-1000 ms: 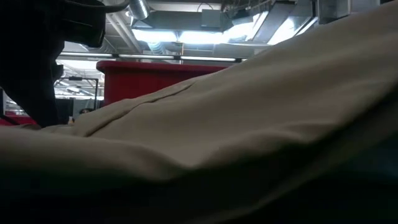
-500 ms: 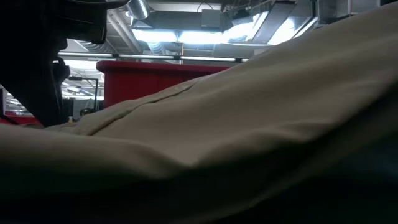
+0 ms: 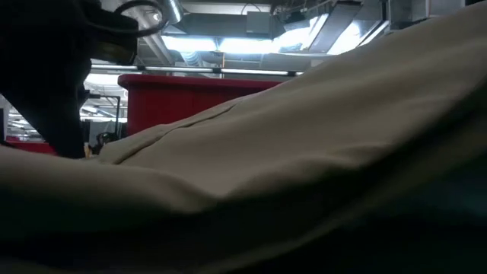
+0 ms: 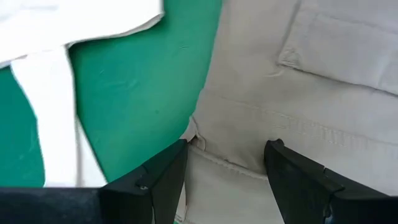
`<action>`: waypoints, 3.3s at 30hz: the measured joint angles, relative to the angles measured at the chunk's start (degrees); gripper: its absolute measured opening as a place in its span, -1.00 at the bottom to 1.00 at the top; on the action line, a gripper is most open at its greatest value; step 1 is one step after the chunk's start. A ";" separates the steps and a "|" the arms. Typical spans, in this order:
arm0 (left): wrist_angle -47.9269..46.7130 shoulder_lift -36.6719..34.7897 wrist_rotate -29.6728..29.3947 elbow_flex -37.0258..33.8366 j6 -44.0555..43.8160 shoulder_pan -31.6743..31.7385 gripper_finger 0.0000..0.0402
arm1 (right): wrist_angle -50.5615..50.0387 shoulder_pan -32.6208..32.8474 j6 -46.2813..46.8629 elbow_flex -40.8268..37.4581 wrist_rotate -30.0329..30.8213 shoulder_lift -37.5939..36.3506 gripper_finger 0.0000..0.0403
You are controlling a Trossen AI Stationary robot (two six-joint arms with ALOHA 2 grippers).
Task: Fold laundry
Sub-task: Fold the gray shorts
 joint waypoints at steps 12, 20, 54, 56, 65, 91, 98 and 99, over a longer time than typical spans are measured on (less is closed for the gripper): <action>-0.03 -0.02 15.00 0.00 -0.88 3.14 0.05 | -0.01 -0.02 0.00 0.00 0.00 0.00 -0.05; -0.14 -0.02 23.19 0.00 0.65 7.21 0.05 | -0.02 0.00 0.00 0.00 0.00 0.00 -0.05; 10.69 0.20 11.09 -2.79 8.20 6.12 0.05 | 0.02 0.00 0.04 0.00 -0.02 0.00 -0.05; 14.93 0.20 11.68 -5.34 8.10 5.90 0.05 | 0.02 -0.02 0.04 0.00 -0.02 0.00 -0.05; 18.86 -0.11 13.11 -9.49 2.40 5.87 0.00 | 0.01 -0.01 0.04 0.00 -0.02 0.00 -0.05; -33.33 -4.11 13.92 4.35 4.10 9.28 -0.88 | 1.33 -0.02 -1.01 0.00 4.55 0.00 -0.05; -32.01 -4.11 12.05 4.33 4.49 9.62 -0.79 | 1.31 -0.02 -3.35 0.00 2.83 0.00 -0.05; -31.53 -4.13 12.05 4.33 5.01 9.61 -0.77 | 1.33 -0.02 -3.34 0.00 1.80 0.00 -0.05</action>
